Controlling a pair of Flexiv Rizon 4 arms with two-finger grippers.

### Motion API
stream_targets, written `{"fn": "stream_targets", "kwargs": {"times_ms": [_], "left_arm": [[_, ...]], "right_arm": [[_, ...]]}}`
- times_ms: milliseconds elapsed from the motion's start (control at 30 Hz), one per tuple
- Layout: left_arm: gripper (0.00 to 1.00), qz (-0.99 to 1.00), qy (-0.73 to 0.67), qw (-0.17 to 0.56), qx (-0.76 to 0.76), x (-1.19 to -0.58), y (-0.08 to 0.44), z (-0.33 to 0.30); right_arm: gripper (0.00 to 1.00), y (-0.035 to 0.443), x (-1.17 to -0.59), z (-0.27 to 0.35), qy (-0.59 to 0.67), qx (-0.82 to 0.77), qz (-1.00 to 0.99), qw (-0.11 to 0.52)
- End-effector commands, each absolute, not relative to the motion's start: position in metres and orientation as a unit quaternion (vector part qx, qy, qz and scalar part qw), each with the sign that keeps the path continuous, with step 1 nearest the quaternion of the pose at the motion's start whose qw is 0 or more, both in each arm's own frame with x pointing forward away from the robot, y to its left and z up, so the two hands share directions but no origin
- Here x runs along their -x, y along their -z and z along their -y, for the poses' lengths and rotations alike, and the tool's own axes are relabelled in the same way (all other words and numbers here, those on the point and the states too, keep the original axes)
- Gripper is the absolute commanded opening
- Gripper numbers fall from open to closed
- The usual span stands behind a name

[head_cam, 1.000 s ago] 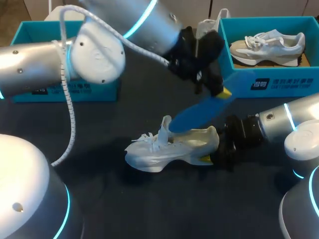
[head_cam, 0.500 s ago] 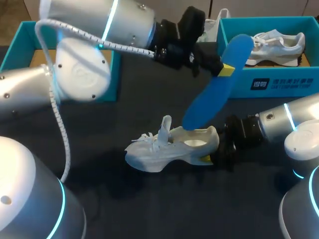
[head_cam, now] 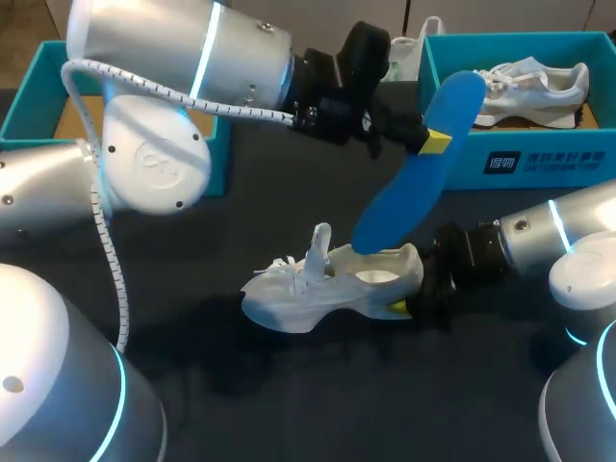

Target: Take the shoe out of the shoebox, open the shoe tongue, remove and reinsert the insole, then place the shoe into the shoebox

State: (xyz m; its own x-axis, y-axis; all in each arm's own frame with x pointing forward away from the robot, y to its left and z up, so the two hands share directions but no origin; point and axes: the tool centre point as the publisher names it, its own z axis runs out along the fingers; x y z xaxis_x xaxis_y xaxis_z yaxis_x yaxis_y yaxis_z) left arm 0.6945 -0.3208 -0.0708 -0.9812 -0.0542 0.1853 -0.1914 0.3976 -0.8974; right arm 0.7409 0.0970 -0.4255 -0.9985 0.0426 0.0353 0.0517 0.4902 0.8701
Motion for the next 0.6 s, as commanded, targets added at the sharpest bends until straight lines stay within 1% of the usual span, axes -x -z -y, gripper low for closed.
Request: {"fn": "stream_targets", "kwargs": {"times_ms": [33, 133, 200, 600], "left_arm": [[0.0, 0.833, -0.545, 0.063, -0.073, -0.694, 0.071, 0.321], [0.0, 0.833, -0.545, 0.063, -0.073, -0.694, 0.071, 0.321], [0.0, 0.823, -0.554, 0.097, -0.083, -0.692, 0.062, 0.319], [0.0, 0.765, -0.581, 0.244, -0.131, -0.689, 0.023, 0.297]], "right_arm": [[0.0, 0.429, -0.742, -0.101, 0.502, 0.028, 0.865, 0.004], [0.0, 0.429, -0.742, -0.101, 0.502, 0.028, 0.865, 0.004], [0.0, 0.429, -0.742, -0.101, 0.502, 0.028, 0.865, 0.004], [0.0, 0.429, -0.742, -0.101, 0.502, 0.028, 0.865, 0.004]]}}
